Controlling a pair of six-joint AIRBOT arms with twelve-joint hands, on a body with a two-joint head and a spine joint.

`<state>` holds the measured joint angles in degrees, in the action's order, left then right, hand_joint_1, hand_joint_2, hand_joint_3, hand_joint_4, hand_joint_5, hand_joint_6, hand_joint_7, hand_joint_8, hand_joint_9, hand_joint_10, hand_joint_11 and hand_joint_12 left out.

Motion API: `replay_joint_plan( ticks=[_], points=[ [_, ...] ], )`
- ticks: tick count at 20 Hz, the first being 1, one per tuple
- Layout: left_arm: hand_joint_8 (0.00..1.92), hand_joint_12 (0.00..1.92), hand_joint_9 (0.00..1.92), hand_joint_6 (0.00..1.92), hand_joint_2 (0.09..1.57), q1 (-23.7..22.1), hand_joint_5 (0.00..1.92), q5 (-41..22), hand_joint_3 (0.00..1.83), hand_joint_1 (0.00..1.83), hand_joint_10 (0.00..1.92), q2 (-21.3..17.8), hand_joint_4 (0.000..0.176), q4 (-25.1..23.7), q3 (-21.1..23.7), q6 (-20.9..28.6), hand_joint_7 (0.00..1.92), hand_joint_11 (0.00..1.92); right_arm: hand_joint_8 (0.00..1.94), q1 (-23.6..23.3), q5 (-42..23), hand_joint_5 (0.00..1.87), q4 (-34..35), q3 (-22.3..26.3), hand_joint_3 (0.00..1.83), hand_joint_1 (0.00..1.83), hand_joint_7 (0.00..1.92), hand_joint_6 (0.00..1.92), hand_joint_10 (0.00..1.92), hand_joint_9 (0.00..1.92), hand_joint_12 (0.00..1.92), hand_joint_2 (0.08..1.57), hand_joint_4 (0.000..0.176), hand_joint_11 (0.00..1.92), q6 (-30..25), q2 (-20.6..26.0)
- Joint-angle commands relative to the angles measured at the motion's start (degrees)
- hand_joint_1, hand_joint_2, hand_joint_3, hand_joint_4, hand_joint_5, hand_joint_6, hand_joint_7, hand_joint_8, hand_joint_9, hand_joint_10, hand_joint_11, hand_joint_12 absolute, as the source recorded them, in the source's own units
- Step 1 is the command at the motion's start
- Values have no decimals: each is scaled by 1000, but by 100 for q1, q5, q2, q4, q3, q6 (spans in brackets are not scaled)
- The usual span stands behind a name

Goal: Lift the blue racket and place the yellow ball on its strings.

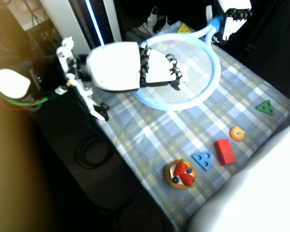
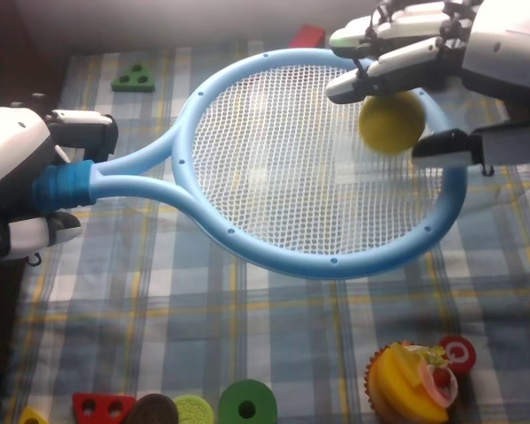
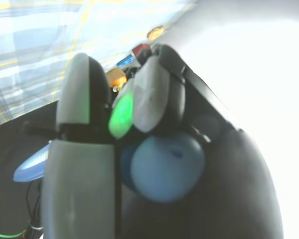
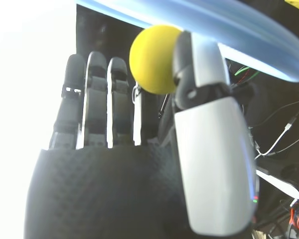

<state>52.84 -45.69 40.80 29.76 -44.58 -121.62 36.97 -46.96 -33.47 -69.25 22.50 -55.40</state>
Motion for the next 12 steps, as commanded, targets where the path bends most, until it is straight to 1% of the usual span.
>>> replay_joint_plan(
  ticks=[1,2,3,4,5,6,7,8,9,10,11,12],
  points=[
    [1921,1921,1623,1921,1272,-79,487,-710,10,1623,1921,-41,176,-106,0,51,1375,1645,0,-43,-579,382,267,34,0,945,196,0,0,245,873,1077,75,0,-17,4],
    [1921,1921,1655,1921,1234,-79,493,-724,0,1711,1921,-41,174,-111,1,51,1372,1563,0,-26,-559,324,267,34,0,908,165,0,0,218,853,1048,96,0,-18,4],
    [1921,1921,1625,1921,1224,-79,540,-733,0,1720,1921,-41,162,-120,5,51,1307,1539,1,-10,-551,258,266,34,0,902,128,0,1,184,794,1027,106,0,-19,8],
    [1921,1921,1641,1921,1248,-79,525,-731,0,1679,1921,-41,173,-136,7,51,1331,1585,3,12,-547,229,265,34,0,914,126,0,3,181,783,1013,113,0,-20,16],
    [1921,1921,1653,1921,1250,-80,607,-720,0,1665,1921,-40,175,-137,2,51,1350,1666,1,16,-547,201,265,34,0,905,119,0,4,188,800,1000,123,0,-21,17],
    [1921,1921,1635,1921,1235,-80,634,-716,0,1663,1921,-40,176,-137,-3,51,1343,1664,0,16,-547,174,266,34,0,868,99,0,3,190,805,1002,136,0,-25,18],
    [1921,1921,1635,1921,1235,-79,628,-718,0,1676,1921,-37,176,-128,-10,51,1338,1632,0,16,-548,161,269,34,0,848,90,0,0,183,805,1005,139,0,-27,19],
    [1921,1921,1654,1921,1246,-79,563,-721,0,1668,1921,-35,176,-118,-18,51,1343,1656,3,16,-550,129,286,35,0,860,74,1,2,146,719,1001,145,0,-27,25],
    [1921,1921,1604,1921,1247,-79,468,-716,0,1646,1921,-33,176,-115,-26,51,1265,1646,1,16,-552,109,300,39,0,851,69,0,0,134,675,1003,145,0,-27,36],
    [1921,1921,1591,1921,1247,-80,432,-675,0,1670,1921,-33,129,-116,-37,51,1222,1530,0,16,-557,89,312,41,0,860,66,0,0,131,662,999,147,0,-27,40],
    [1921,1921,1605,1921,1304,-83,404,-618,22,1567,1921,-33,167,-133,-53,51,1240,1575,0,16,-559,61,312,41,3,800,61,0,2,135,660,1007,155,0,-27,40],
    [1921,1921,1619,1921,1278,-98,391,-562,7,1605,1921,-23,174,-148,-73,51,1267,1531,2,18,-565,37,312,43,4,760,66,0,4,142,657,1010,165,0,-27,39]
  ],
)
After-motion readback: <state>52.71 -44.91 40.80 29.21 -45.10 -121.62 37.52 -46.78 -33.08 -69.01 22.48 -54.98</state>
